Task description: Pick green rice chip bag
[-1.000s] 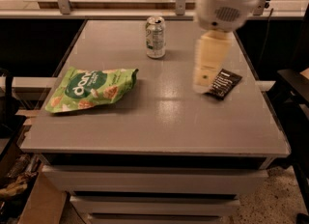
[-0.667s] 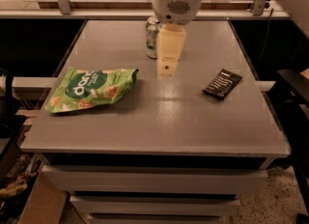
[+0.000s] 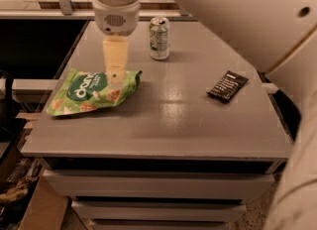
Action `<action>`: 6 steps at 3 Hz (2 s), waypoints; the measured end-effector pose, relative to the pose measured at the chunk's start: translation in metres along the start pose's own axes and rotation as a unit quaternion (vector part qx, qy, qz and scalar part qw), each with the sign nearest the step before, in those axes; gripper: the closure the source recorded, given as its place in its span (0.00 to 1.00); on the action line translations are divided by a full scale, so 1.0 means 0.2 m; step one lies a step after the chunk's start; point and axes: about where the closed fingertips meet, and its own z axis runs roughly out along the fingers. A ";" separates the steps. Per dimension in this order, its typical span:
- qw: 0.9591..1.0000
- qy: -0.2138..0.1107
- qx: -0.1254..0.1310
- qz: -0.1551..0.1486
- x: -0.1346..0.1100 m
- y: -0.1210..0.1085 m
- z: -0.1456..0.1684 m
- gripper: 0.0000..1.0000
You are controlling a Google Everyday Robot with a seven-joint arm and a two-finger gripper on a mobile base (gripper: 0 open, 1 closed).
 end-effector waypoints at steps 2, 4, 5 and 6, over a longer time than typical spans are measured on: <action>0.999 0.007 -0.031 -0.015 -0.25 0.05 0.26 0.00; 0.998 0.011 -0.068 -0.002 -0.26 0.08 0.47 0.16; 0.997 0.011 -0.078 0.002 -0.25 0.08 0.51 0.39; 0.997 0.010 -0.080 0.004 -0.25 0.07 0.51 0.63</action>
Offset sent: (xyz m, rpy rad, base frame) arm -0.0131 0.0700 -0.0770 -0.0670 0.1277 0.0426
